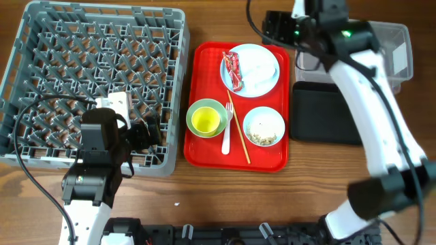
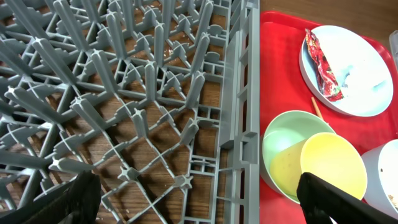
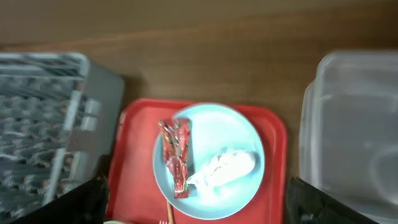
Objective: Sort waste into correct bins and load items into the dishwasher rack
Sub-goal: 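Move the right gripper over the plate and grasp the white tissue, then carry the tissue with the right gripper and drop it in the clear bin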
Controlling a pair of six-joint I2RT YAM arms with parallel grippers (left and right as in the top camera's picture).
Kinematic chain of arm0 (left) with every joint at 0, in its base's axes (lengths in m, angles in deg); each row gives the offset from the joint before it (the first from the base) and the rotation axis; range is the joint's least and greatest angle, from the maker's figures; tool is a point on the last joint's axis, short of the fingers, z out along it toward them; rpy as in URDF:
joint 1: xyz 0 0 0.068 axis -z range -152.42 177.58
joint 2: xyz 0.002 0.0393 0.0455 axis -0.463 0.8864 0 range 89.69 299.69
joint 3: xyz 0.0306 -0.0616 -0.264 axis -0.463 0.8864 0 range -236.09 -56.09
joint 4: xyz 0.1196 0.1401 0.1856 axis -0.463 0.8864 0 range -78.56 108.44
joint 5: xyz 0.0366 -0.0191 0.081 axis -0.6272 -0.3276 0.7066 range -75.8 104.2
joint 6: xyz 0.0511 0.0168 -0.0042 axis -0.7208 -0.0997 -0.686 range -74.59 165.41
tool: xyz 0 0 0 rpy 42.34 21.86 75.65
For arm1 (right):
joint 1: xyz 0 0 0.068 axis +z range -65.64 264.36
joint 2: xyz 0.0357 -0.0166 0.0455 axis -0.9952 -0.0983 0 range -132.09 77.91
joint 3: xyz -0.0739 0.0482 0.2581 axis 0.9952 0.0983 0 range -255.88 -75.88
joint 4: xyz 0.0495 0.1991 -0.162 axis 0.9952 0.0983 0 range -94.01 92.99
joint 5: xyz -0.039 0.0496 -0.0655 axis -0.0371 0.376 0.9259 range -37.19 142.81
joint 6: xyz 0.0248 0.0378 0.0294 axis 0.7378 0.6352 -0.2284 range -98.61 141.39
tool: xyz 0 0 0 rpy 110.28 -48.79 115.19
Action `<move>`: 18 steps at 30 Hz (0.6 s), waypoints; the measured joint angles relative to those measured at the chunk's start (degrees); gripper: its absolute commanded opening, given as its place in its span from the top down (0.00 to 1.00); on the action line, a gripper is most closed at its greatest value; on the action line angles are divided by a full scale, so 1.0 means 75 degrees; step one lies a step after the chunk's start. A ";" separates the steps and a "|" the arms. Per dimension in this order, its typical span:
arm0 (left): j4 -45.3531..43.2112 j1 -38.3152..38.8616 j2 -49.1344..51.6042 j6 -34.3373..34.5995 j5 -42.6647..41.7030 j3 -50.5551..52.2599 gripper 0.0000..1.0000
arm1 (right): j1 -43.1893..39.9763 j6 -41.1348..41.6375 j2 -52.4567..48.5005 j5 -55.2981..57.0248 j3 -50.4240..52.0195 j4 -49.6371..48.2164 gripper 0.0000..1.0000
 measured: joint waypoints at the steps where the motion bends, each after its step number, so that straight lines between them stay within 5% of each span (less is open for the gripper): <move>1: 0.0000 0.0000 0.0000 0.0000 0.0003 0.0000 0.00 | 0.0012 0.0152 -0.0277 0.0017 -0.0003 0.0012 0.15; 9: 0.0000 0.0000 0.0000 0.0000 0.0000 0.0000 0.00 | 0.0076 0.1105 -0.2361 0.0032 -0.0006 0.0198 0.20; 18: 0.0006 0.0000 0.0000 0.0000 -0.0003 0.0000 0.00 | 0.0105 0.1839 -0.3197 0.0047 -0.0006 0.0140 0.31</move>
